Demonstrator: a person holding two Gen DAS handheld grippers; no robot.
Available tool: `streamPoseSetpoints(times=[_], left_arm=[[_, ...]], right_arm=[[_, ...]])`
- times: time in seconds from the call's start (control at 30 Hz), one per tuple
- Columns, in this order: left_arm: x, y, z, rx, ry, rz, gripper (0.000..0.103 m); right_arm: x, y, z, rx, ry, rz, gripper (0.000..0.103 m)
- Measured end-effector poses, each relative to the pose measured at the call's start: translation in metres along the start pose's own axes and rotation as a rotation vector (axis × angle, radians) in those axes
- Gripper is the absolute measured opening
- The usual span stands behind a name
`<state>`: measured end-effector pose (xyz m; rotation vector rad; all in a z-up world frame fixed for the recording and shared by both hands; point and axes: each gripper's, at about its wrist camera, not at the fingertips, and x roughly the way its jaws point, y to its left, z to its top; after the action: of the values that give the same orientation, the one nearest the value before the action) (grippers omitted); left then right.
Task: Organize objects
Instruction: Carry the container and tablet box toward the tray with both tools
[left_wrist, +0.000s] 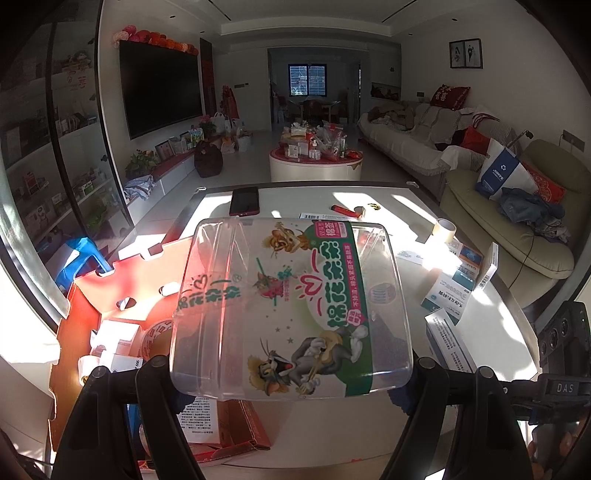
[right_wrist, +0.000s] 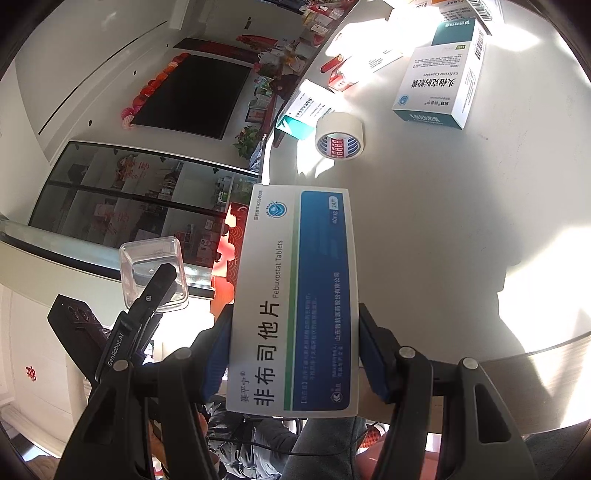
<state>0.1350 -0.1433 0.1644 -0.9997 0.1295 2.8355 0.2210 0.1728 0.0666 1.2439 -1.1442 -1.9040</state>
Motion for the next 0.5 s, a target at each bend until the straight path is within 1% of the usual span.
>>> streamPoseSetpoints(times=[0.5], left_arm=[[-0.0001,-0.0012,-0.0019,0.005,0.006,-0.004,0.083]], right_arm=[[0.0061,-0.0006,-0.0083,0.008,0.003,0.003,0.062]])
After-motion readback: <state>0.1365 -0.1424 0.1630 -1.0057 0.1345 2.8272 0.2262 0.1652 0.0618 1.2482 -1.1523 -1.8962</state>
